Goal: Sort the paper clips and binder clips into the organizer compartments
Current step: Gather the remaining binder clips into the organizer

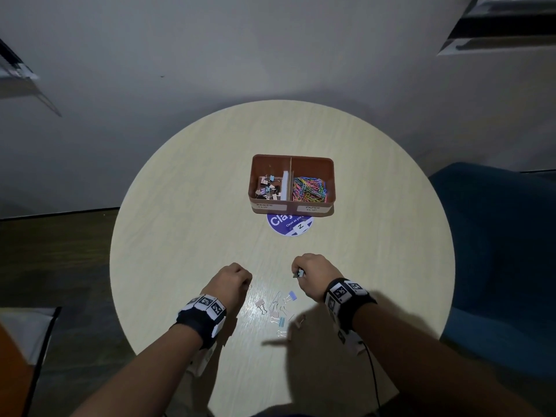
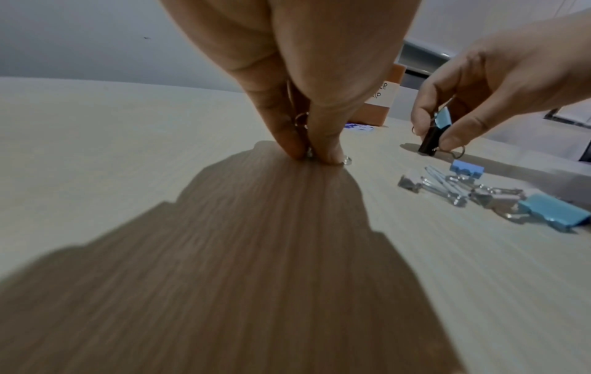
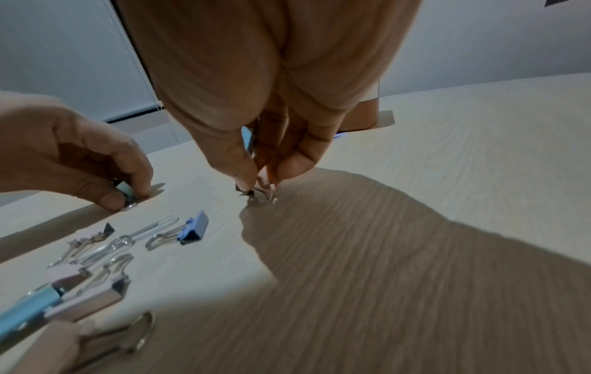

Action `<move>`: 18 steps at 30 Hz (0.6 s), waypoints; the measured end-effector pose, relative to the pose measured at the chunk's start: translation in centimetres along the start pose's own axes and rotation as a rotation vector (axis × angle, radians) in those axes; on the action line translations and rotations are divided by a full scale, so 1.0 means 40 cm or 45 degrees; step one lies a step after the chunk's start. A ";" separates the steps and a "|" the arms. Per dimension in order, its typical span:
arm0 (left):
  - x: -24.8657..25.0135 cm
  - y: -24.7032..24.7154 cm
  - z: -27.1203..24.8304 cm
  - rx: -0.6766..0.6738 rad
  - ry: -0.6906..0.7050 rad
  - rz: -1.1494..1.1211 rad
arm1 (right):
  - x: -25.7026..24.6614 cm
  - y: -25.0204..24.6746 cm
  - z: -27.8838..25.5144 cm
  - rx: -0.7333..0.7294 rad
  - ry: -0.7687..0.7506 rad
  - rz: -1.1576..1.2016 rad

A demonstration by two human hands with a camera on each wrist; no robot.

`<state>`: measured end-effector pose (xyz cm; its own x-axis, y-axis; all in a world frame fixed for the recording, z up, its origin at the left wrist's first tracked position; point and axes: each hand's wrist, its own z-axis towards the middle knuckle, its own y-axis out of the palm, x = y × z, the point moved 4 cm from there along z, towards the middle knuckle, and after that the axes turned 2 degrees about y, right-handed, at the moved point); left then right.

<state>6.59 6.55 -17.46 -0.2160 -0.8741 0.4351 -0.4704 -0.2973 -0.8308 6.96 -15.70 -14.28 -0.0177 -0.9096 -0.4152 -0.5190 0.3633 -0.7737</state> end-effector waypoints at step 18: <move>0.050 -0.220 0.092 0.401 -0.142 -0.224 | -0.181 -0.375 0.179 0.551 -0.177 0.208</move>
<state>13.42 6.00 -10.56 -0.0528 -0.8306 0.5544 -0.2020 -0.5348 -0.8205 21.01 -13.10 -3.08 0.0604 -0.8087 -0.5852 -0.1153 0.5767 -0.8088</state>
